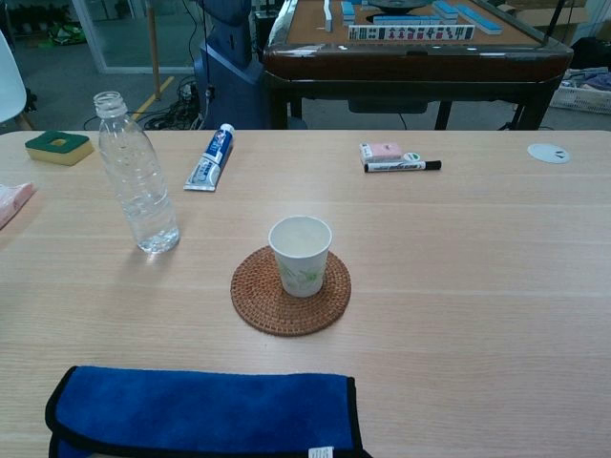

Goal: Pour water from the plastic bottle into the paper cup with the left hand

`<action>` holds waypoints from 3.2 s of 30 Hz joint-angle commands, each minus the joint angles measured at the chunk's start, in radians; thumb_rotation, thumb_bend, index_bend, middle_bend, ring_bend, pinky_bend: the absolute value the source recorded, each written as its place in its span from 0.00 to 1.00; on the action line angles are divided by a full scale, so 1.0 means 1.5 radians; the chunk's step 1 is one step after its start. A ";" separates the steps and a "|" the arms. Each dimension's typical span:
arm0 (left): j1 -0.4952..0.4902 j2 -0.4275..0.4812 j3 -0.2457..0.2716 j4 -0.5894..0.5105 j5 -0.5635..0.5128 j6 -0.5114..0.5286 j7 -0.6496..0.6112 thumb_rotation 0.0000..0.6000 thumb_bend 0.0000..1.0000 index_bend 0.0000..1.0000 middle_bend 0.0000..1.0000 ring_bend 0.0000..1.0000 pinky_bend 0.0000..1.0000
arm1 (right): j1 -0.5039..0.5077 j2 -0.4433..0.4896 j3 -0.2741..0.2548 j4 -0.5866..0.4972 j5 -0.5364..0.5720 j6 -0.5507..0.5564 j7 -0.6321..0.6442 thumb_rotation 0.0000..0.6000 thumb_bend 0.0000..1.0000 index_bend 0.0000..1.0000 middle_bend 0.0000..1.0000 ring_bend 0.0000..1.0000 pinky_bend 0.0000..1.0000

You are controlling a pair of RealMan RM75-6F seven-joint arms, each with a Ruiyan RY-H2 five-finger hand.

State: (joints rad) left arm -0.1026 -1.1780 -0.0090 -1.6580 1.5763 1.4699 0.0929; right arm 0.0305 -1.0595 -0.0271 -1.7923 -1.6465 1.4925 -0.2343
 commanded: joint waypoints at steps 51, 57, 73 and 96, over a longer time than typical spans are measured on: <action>-0.282 -0.247 -0.212 0.155 -0.371 -0.307 -0.161 1.00 0.06 0.00 0.00 0.00 0.14 | -0.011 -0.004 0.007 0.013 0.020 0.006 -0.004 1.00 0.36 0.43 0.35 0.31 0.57; -0.304 -0.278 -0.229 0.186 -0.398 -0.311 -0.152 1.00 0.06 0.00 0.00 0.00 0.13 | -0.011 -0.003 0.008 0.013 0.021 0.007 -0.005 1.00 0.36 0.43 0.35 0.31 0.57; -0.332 -0.288 -0.256 0.214 -0.472 -0.385 -0.170 1.00 0.06 0.01 0.00 0.00 0.09 | -0.009 0.003 0.006 0.014 0.021 0.001 -0.012 1.00 0.36 0.43 0.35 0.31 0.57; -0.355 -0.330 -0.260 0.269 -0.505 -0.411 -0.203 1.00 0.06 0.16 0.05 0.00 0.09 | -0.012 0.010 0.009 0.009 0.023 0.008 -0.018 1.00 0.35 0.43 0.35 0.31 0.57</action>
State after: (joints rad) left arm -0.6322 -1.6691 -0.4024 -1.2591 0.8175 0.8502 -0.2169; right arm 0.0139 -1.0422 -0.0161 -1.7802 -1.6134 1.5017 -0.2567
